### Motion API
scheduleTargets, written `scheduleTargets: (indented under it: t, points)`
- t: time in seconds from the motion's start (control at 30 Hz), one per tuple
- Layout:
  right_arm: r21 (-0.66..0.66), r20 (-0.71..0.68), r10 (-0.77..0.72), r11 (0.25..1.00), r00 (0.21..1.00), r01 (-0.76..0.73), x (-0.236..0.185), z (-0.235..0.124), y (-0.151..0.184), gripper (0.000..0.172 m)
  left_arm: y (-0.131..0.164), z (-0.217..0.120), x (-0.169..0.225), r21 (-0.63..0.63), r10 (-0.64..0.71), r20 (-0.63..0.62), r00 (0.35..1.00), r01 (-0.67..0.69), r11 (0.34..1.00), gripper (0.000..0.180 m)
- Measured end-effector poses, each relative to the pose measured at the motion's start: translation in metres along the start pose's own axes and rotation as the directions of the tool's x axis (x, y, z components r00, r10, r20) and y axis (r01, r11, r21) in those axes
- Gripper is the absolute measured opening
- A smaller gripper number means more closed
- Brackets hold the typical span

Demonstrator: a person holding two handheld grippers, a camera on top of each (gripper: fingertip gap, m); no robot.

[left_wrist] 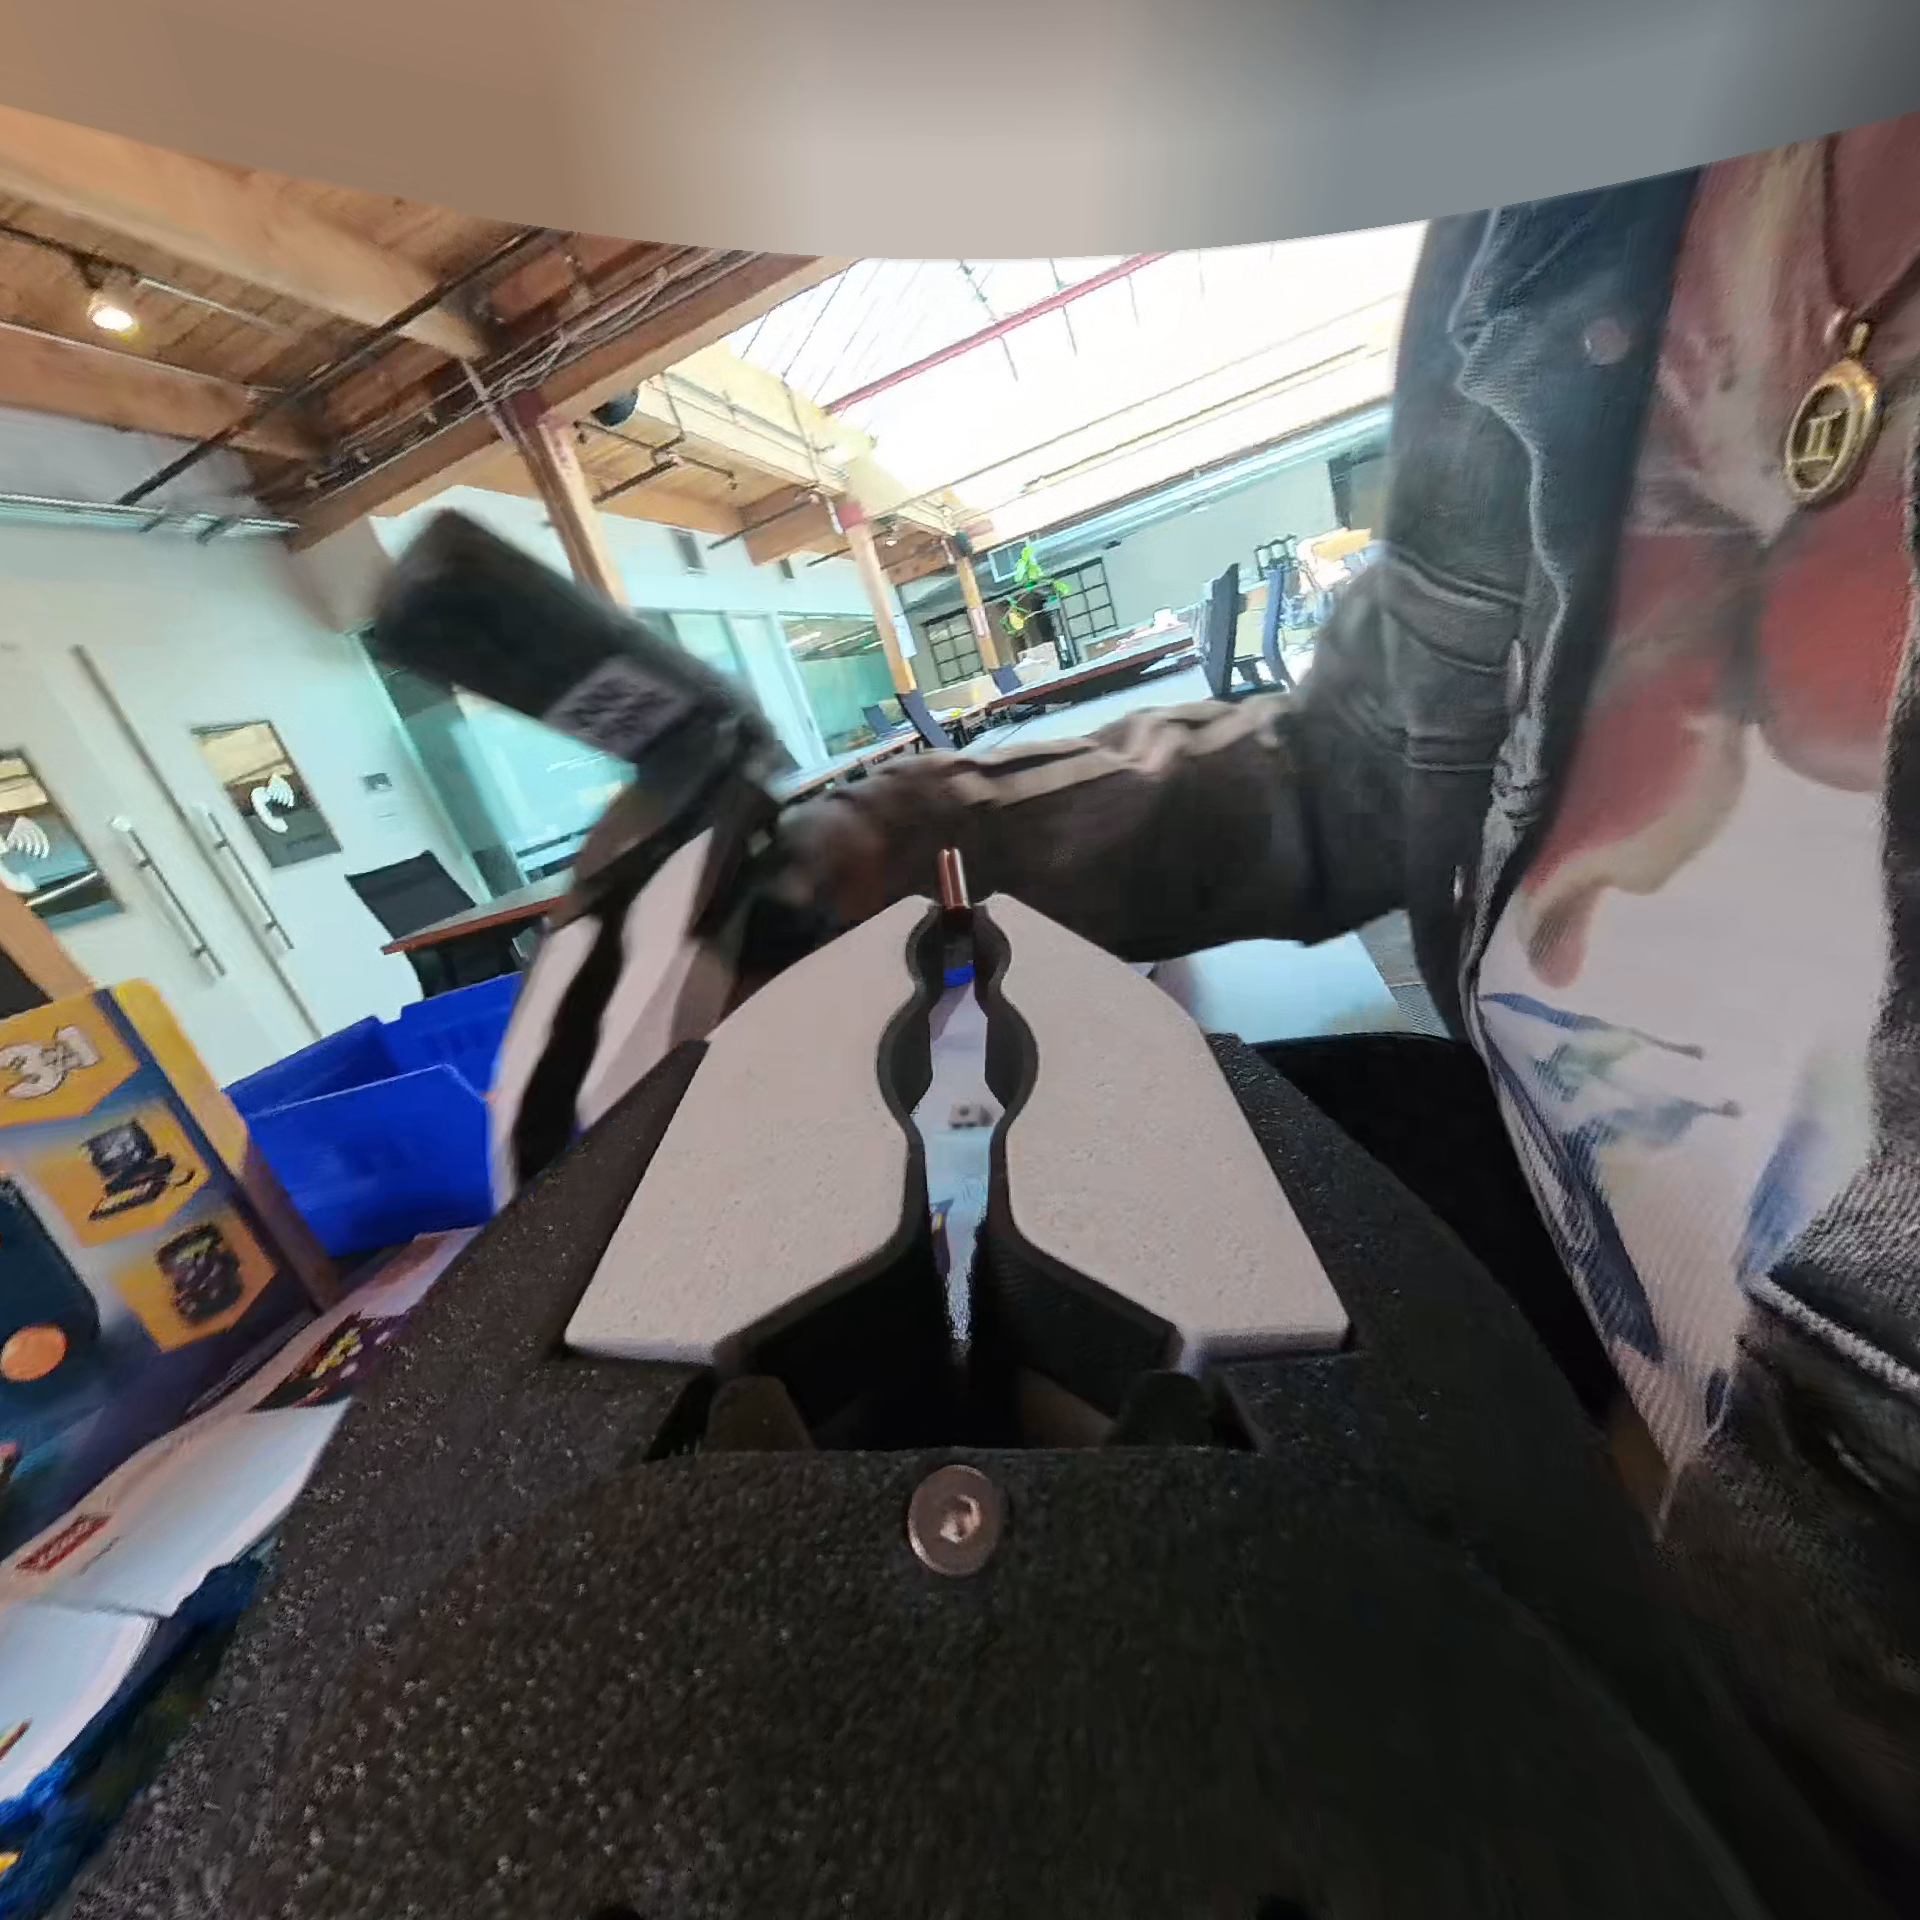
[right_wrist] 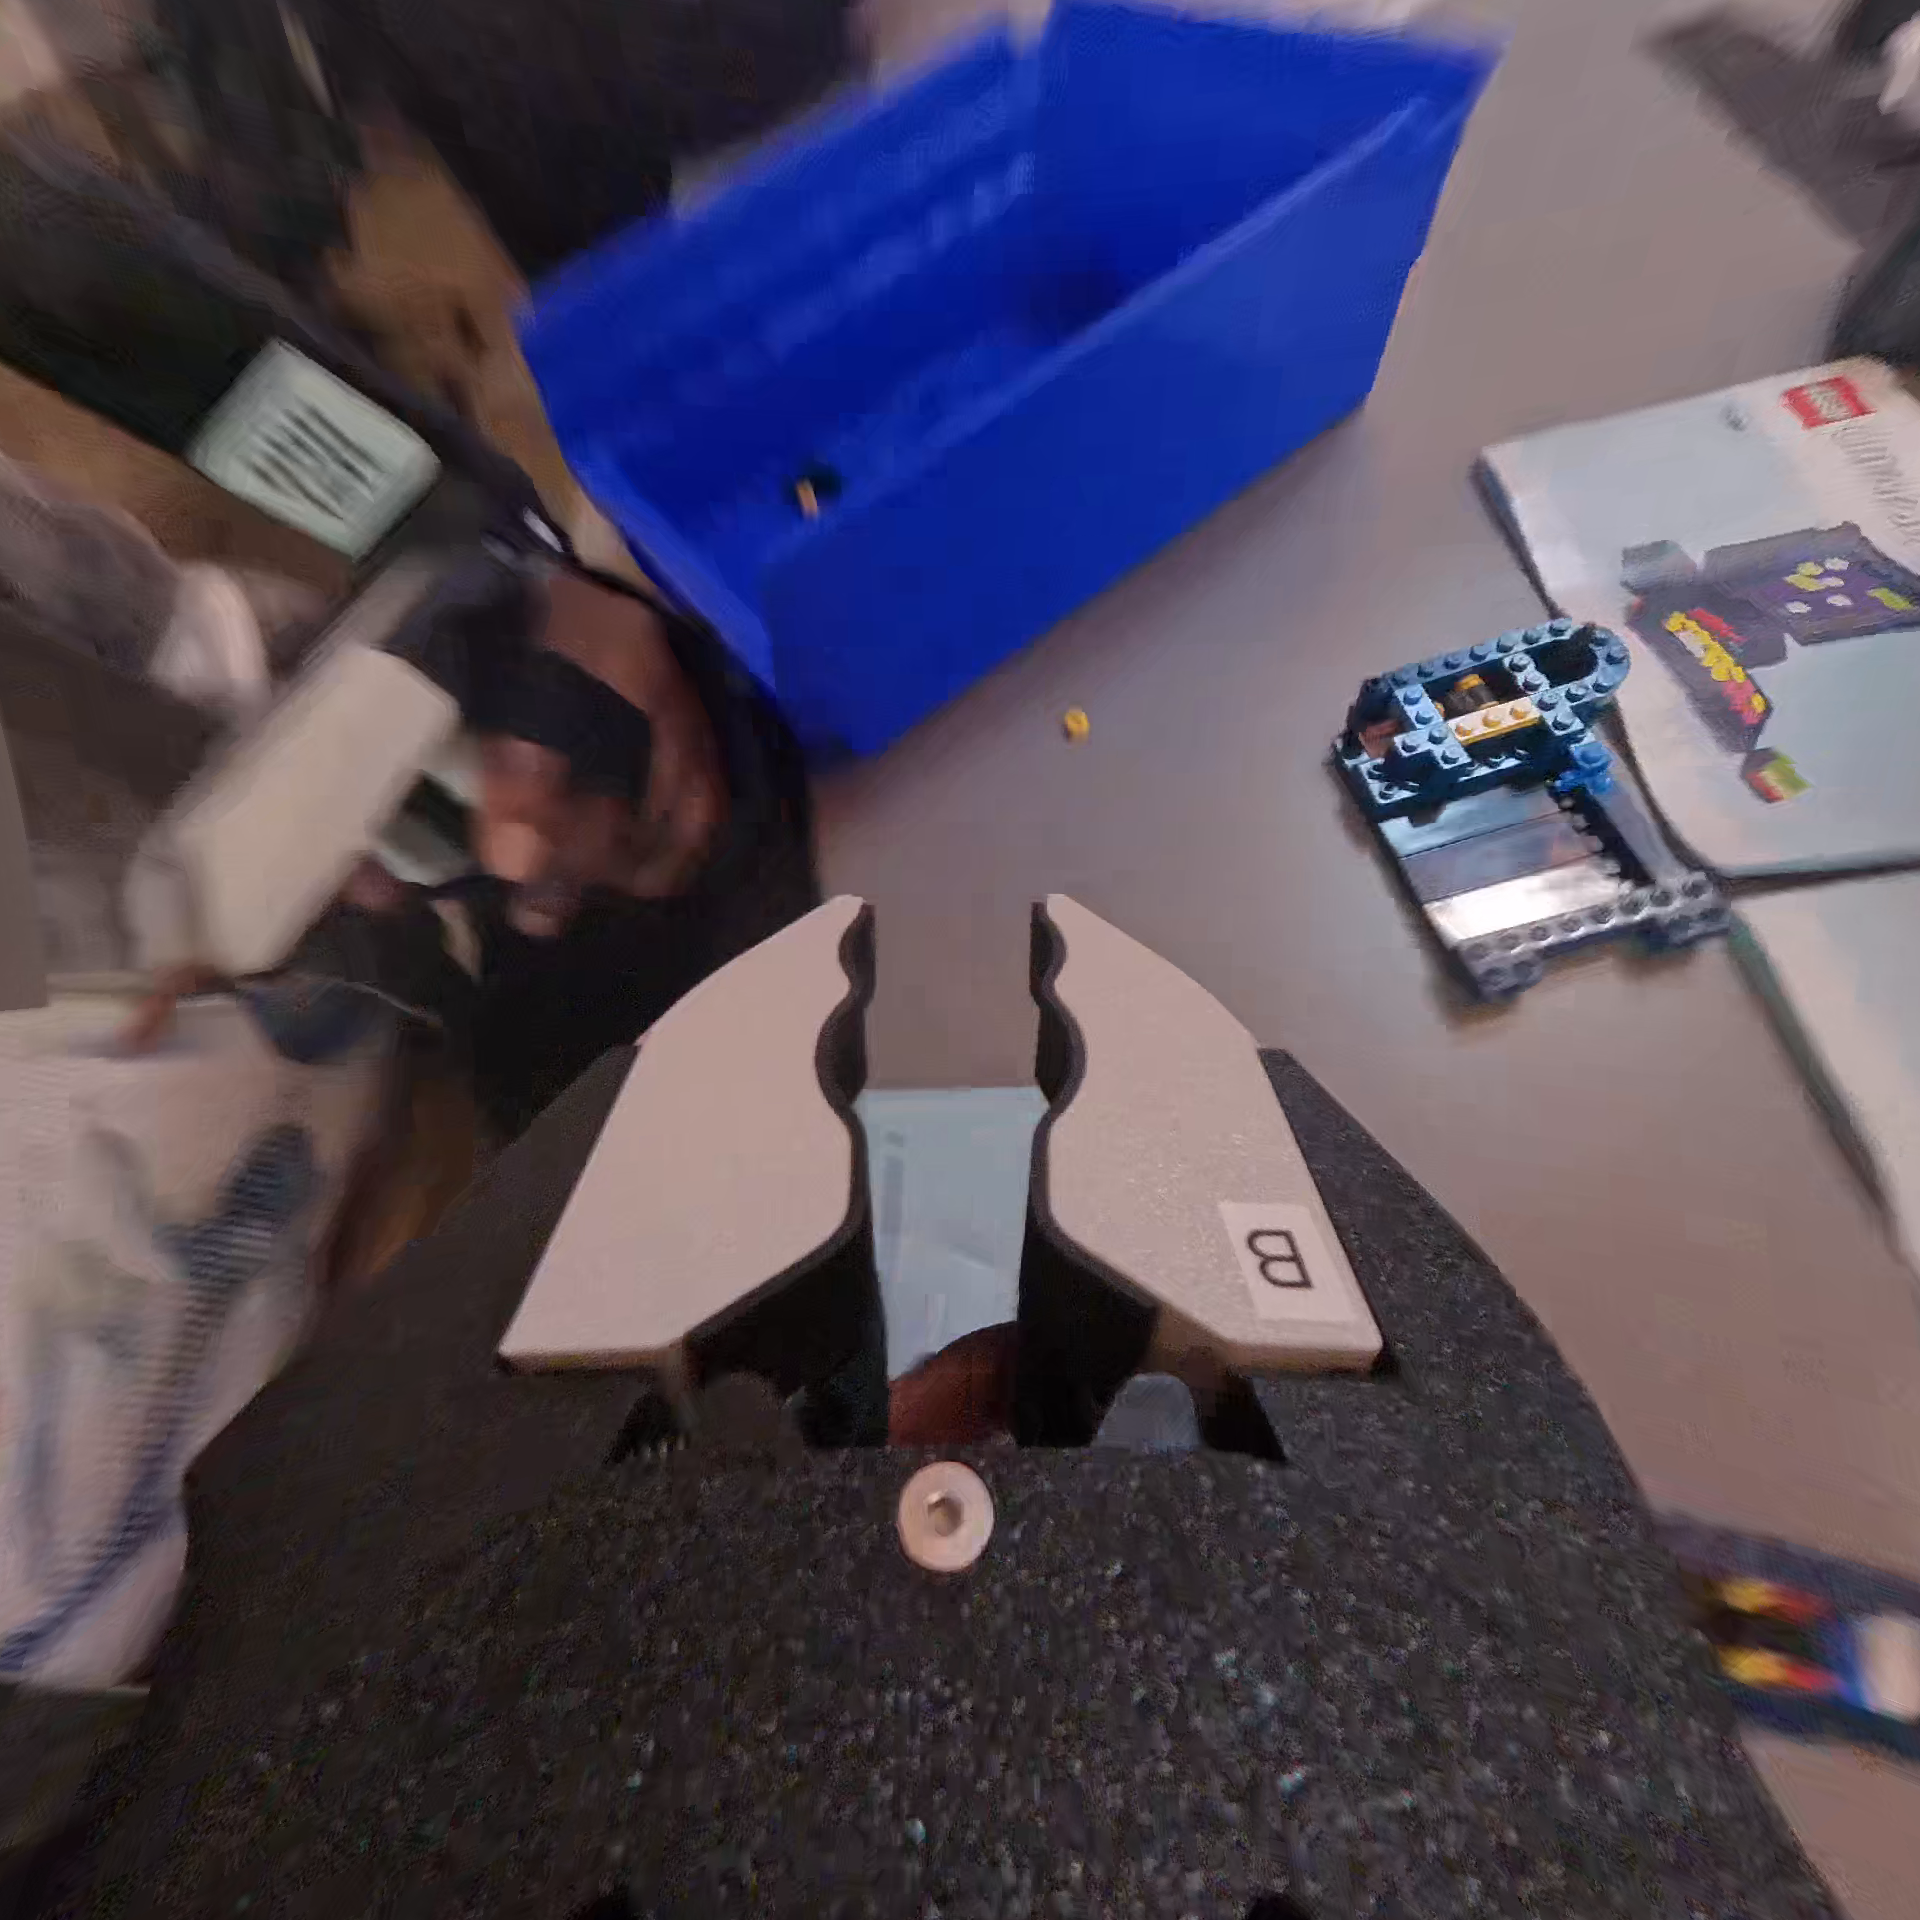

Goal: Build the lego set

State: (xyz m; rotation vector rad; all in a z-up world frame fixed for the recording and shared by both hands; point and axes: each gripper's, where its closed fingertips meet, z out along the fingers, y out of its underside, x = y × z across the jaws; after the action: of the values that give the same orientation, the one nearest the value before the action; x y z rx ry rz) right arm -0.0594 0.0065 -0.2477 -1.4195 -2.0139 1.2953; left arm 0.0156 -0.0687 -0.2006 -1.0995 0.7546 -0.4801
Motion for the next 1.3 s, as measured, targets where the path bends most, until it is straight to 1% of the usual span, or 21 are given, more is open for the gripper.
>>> scheduleTargets:
  t: [0.07, 0.13, 0.17, 0.23, 0.3, 0.4, 0.5, 0.6, 0.73, 0.87, 1.03, 1.1, 1.13, 1.2, 1.23, 1.3]
  points:
    - [-0.209, -0.004, -0.131, 0.97, 0.991, 0.127, 0.02, 0.035, 0.004, 0.038, 0.005, 0.002, 0.0, -0.026, 0.009, -0.002, 1.0, -0.009, 1.0, 0.004]
    - [-0.354, 0.025, -0.245, 0.905, 0.969, 0.237, 0.034, 0.07, 0.006, 0.042, 0.008, 0.001, 0.0, -0.041, 0.023, 0.005, 1.0, -0.023, 0.999, 0.004]
    - [-0.405, 0.063, -0.286, 0.868, 0.956, 0.287, 0.038, 0.087, 0.008, 0.039, 0.008, 0.001, 0.0, -0.044, 0.025, 0.007, 1.0, -0.025, 0.999, 0.004]
    - [-0.442, 0.156, -0.326, 0.821, 0.932, 0.362, 0.036, 0.114, 0.007, 0.029, 0.009, 0.001, 0.0, -0.046, 0.023, 0.008, 1.0, -0.023, 0.999, 0.004]
    - [-0.476, 0.235, -0.36, 0.767, 0.903, 0.43, 0.035, 0.13, 0.009, 0.022, 0.008, 0.0, -0.001, -0.044, 0.028, 0.017, 0.999, -0.027, 0.999, 0.004]
    - [-0.536, 0.3, -0.421, 0.668, 0.856, 0.517, 0.042, 0.141, 0.012, 0.021, 0.009, 0.0, -0.002, -0.051, 0.032, 0.025, 0.999, -0.031, 0.998, 0.005]
    - [-0.559, 0.35, -0.427, 0.619, 0.834, 0.552, 0.043, 0.151, 0.016, 0.019, 0.008, 0.0, -0.003, -0.047, 0.031, 0.028, 0.999, -0.03, 0.998, 0.005]
    - [-0.533, 0.361, -0.433, 0.632, 0.826, 0.563, 0.042, 0.159, 0.015, 0.014, 0.006, -0.002, -0.005, -0.036, 0.02, 0.035, 0.999, -0.019, 0.999, 0.004]
    - [-0.512, 0.364, -0.429, 0.65, 0.827, 0.562, 0.04, 0.163, 0.016, 0.014, 0.006, -0.002, -0.005, -0.035, 0.02, 0.039, 0.999, -0.019, 0.999, 0.005]
    - [-0.513, 0.359, -0.44, 0.644, 0.823, 0.567, 0.041, 0.164, 0.019, 0.014, 0.007, -0.002, -0.006, -0.041, 0.017, 0.039, 0.999, -0.015, 0.999, 0.005]
    - [-0.493, 0.333, -0.459, 0.66, 0.824, 0.567, 0.043, 0.168, 0.017, 0.007, 0.009, -0.002, -0.008, -0.045, 0.007, 0.049, 0.999, -0.005, 0.999, 0.005]
    - [-0.486, 0.325, -0.47, 0.661, 0.821, 0.571, 0.044, 0.166, 0.017, 0.007, 0.011, -0.002, -0.009, -0.051, 0.002, 0.054, 0.999, 0.001, 0.999, 0.005]
    - [-0.468, 0.304, -0.479, 0.678, 0.824, 0.567, 0.044, 0.164, 0.013, 0.007, 0.011, -0.003, -0.01, -0.052, -0.003, 0.058, 0.998, 0.006, 0.999, 0.005]
    - [-0.379, 0.256, -0.451, 0.767, 0.855, 0.519, 0.039, 0.151, -0.003, 0.007, 0.011, -0.004, -0.014, -0.04, -0.028, 0.074, 0.997, 0.031, 0.999, 0.005]
    - [-0.312, 0.224, -0.427, 0.82, 0.876, 0.48, 0.037, 0.138, -0.015, 0.007, 0.009, -0.006, -0.018, -0.025, -0.058, 0.091, 0.994, 0.061, 0.998, 0.005]
    - [-0.124, 0.164, -0.363, 0.915, 0.917, 0.385, 0.027, 0.102, -0.039, 0.007, 0.005, -0.012, -0.03, 0.037, -0.169, 0.12, 0.978, 0.166, 0.985, 0.004]
